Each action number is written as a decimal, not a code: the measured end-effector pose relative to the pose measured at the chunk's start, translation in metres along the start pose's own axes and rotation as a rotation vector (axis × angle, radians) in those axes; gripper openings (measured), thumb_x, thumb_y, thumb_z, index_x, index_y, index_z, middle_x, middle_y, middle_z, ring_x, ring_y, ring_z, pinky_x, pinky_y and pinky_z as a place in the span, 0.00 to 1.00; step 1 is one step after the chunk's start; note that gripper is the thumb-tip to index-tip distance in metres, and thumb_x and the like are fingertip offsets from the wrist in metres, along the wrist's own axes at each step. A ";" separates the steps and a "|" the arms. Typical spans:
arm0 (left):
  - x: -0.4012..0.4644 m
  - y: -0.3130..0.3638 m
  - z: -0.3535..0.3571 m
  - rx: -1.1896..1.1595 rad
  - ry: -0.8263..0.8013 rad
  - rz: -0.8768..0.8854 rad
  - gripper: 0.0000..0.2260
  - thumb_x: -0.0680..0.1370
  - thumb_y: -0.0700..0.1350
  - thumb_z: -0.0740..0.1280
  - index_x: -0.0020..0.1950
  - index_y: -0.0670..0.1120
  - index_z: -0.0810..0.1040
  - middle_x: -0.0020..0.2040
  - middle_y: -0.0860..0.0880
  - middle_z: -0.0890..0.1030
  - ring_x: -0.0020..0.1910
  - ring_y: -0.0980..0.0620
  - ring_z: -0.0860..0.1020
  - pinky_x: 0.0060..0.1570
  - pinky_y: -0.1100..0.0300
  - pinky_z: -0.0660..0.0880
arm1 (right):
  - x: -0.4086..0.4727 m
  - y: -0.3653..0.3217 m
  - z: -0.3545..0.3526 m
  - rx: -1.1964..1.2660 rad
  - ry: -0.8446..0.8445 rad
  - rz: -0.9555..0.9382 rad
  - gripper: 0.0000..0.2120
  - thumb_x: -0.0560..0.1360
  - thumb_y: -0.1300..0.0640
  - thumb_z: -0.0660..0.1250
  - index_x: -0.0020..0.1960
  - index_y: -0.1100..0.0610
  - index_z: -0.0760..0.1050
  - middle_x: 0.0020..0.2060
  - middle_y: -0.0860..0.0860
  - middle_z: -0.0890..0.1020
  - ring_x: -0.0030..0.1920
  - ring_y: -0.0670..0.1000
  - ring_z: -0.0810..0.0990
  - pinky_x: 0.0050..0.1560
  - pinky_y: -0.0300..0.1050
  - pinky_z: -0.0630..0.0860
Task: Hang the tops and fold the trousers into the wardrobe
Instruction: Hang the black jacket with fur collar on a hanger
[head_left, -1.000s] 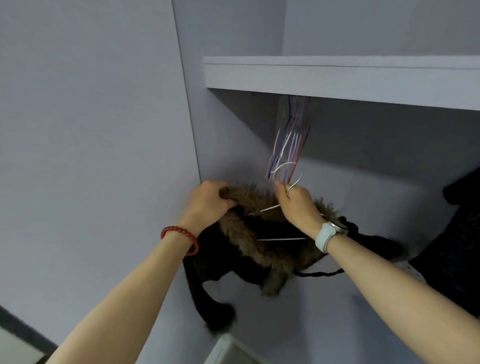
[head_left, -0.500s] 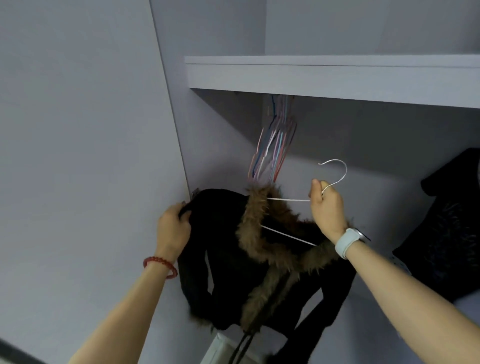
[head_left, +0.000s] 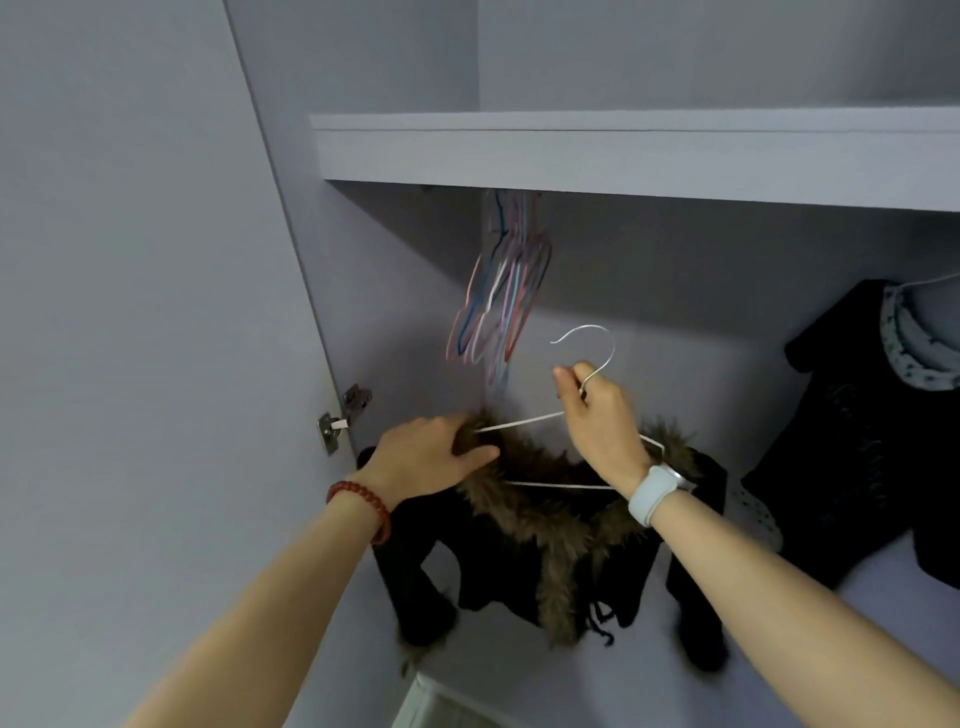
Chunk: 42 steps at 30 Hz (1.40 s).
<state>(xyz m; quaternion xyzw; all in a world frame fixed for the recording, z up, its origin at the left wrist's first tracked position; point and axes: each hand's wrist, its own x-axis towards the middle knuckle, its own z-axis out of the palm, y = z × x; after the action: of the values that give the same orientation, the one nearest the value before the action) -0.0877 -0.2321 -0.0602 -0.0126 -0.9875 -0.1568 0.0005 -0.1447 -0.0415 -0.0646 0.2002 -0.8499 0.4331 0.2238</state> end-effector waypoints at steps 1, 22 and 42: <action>0.002 0.001 0.004 0.066 0.043 0.008 0.17 0.78 0.58 0.59 0.63 0.52 0.73 0.60 0.48 0.78 0.60 0.45 0.75 0.55 0.54 0.73 | 0.000 -0.002 -0.003 0.028 -0.045 0.011 0.13 0.78 0.53 0.62 0.40 0.62 0.70 0.26 0.55 0.70 0.29 0.56 0.70 0.35 0.50 0.66; -0.031 -0.043 0.025 -0.046 0.496 0.115 0.16 0.69 0.34 0.63 0.50 0.45 0.84 0.44 0.47 0.83 0.41 0.43 0.82 0.37 0.54 0.79 | 0.014 0.046 -0.008 -0.084 -0.131 0.482 0.07 0.73 0.63 0.63 0.50 0.63 0.71 0.42 0.59 0.78 0.44 0.59 0.76 0.39 0.42 0.67; -0.005 -0.062 0.015 -0.379 0.637 0.110 0.12 0.73 0.27 0.65 0.52 0.36 0.81 0.42 0.48 0.77 0.42 0.51 0.76 0.44 0.77 0.66 | 0.005 0.078 -0.061 -0.580 -0.420 -0.039 0.16 0.80 0.55 0.57 0.67 0.56 0.69 0.58 0.54 0.76 0.61 0.55 0.72 0.60 0.49 0.66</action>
<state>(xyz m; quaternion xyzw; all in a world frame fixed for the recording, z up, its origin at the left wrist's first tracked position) -0.0843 -0.2865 -0.0941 -0.0160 -0.8891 -0.3327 0.3139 -0.1774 0.0506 -0.0803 0.2289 -0.9610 0.1189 0.1000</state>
